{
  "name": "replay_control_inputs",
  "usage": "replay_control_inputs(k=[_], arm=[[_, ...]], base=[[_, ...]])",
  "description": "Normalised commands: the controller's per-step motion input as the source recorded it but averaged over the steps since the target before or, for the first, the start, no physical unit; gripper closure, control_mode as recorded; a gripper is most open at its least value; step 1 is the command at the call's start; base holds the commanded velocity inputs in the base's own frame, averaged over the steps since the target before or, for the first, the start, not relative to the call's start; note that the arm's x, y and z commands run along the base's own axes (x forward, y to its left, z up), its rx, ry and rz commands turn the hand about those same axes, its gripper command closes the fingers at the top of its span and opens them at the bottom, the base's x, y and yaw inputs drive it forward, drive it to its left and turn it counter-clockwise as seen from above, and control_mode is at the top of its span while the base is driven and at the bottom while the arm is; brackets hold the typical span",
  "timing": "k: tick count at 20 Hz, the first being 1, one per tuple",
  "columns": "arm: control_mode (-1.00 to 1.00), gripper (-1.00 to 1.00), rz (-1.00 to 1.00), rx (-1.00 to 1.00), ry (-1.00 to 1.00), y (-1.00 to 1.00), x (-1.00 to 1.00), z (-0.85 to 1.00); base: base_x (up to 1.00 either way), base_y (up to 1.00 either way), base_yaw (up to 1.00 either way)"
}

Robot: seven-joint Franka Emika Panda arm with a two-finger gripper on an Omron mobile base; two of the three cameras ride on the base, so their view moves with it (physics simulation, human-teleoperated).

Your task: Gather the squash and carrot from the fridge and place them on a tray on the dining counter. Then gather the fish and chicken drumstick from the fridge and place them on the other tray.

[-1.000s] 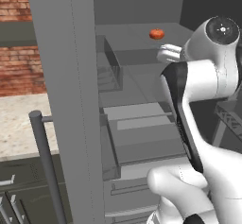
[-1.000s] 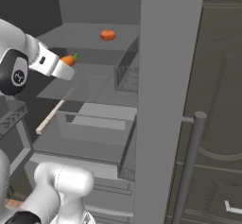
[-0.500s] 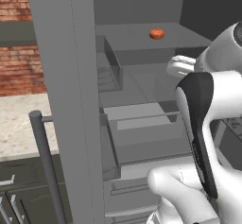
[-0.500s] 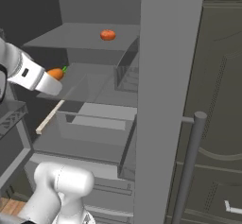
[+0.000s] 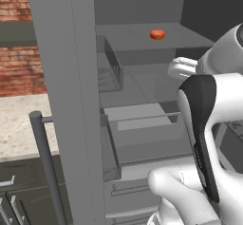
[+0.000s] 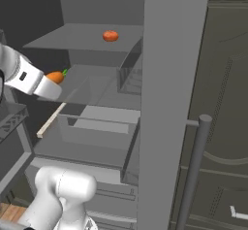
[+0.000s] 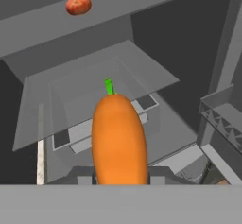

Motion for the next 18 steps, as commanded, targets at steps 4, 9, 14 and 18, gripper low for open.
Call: replay_control_inputs(k=[4, 9, 14, 18], arm=[[1.0, 1.0, 0.0, 0.0, -0.01, 0.0, -0.16, -0.03], [1.0, 1.0, 0.0, 0.0, 0.0, 0.0, 0.0, 0.0], [1.0, 1.0, 0.0, 0.0, 0.0, 0.0, 0.0, 0.0], [1.0, 1.0, 0.0, 0.0, 0.0, 0.0, 0.0, 0.0]], base=[[-0.25, 0.0, 0.0], [-0.66, 0.02, 0.01], [-0.72, 0.0, 0.03], [-0.88, 0.0, 0.09]])
